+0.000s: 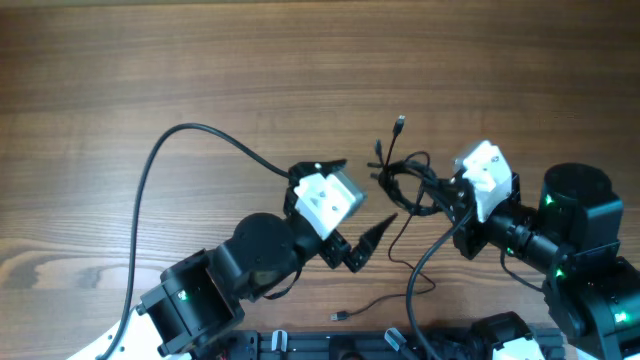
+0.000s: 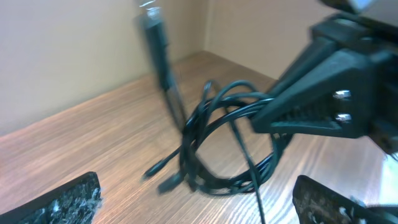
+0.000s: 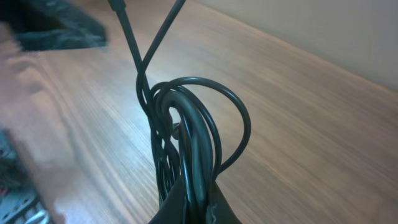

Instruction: Untangle cables

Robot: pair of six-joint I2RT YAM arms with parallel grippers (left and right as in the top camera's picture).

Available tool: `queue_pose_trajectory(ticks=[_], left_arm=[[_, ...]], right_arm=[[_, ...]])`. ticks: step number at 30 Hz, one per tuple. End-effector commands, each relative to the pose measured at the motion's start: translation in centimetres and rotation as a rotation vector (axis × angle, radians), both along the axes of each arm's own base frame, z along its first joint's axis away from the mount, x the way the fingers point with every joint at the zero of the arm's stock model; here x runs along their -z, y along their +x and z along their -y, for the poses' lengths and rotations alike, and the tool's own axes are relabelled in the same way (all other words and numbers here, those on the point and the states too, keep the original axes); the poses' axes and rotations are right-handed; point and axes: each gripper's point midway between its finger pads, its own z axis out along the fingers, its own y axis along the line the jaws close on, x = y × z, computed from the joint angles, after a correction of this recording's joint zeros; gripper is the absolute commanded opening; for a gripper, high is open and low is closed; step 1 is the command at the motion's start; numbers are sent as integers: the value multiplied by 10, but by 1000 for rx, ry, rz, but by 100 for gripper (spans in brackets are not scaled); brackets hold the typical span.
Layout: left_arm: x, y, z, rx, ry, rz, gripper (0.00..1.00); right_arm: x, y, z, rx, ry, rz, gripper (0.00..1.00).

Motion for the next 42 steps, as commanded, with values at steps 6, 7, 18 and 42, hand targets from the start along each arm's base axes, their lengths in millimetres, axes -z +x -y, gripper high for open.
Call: queue_pose_trajectory(ticks=[6,7,18,42], left_arm=[[-6,33,-37,-351,-220,-177,100],[-6,34,-38,-369,-249,-200,100],[-38,37,-34,-368,-496,-259,100],[-54,44,-39,-376,-587,-250,100]], right_arm=[[-23,29,29,346,164,-33,4],[-26,31,31,375,195,-41,4],[-55,40,11,372,459,-95,4],[-81,46,-57,-63,578,-133,4]])
